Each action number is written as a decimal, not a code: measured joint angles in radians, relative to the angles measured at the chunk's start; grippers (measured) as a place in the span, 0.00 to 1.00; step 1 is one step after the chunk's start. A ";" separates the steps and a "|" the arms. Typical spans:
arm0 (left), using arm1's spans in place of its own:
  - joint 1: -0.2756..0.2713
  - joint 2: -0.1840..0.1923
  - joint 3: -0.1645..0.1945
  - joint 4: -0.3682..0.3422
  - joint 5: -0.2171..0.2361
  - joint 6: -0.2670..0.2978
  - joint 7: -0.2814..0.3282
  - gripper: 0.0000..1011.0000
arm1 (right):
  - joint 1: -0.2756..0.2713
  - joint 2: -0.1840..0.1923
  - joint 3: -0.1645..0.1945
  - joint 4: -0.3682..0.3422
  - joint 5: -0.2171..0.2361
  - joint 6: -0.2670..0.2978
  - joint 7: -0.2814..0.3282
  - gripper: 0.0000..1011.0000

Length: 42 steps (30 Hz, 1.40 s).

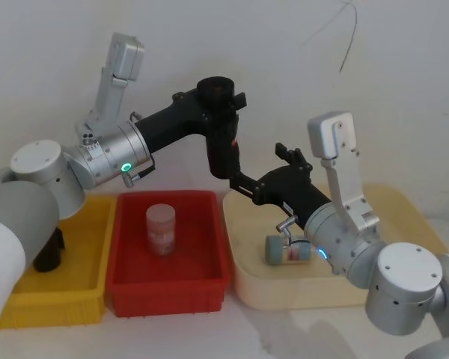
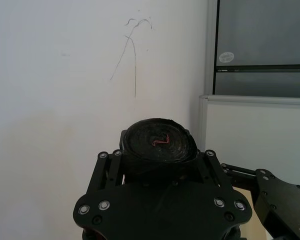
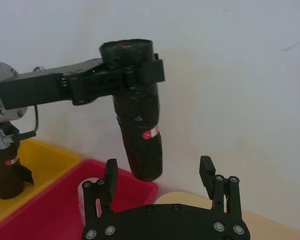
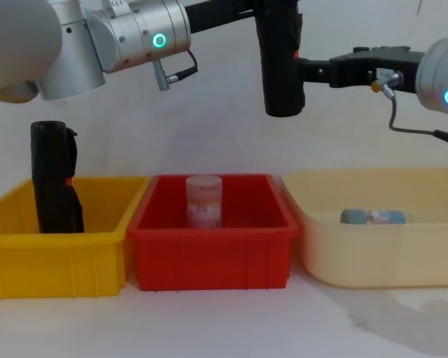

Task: Pick up the garbage bag with the one hand and transfer it to the other hand.

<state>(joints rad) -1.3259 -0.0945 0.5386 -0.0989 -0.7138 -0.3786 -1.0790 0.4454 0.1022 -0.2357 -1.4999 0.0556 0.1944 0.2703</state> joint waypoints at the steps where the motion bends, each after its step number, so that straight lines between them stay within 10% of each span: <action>1: 0.000 0.000 0.000 0.000 0.000 0.000 0.000 0.53 | 0.002 0.000 -0.001 0.002 0.001 -0.001 0.001 0.99; 42: 0.000 0.000 0.000 0.000 0.000 0.000 0.000 0.53 | 0.180 -0.082 -0.087 0.264 -0.044 -0.087 -0.073 0.99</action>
<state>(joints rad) -1.3257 -0.0945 0.5385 -0.0989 -0.7137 -0.3785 -1.0789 0.6250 0.0198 -0.3223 -1.2356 0.0113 0.1075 0.1978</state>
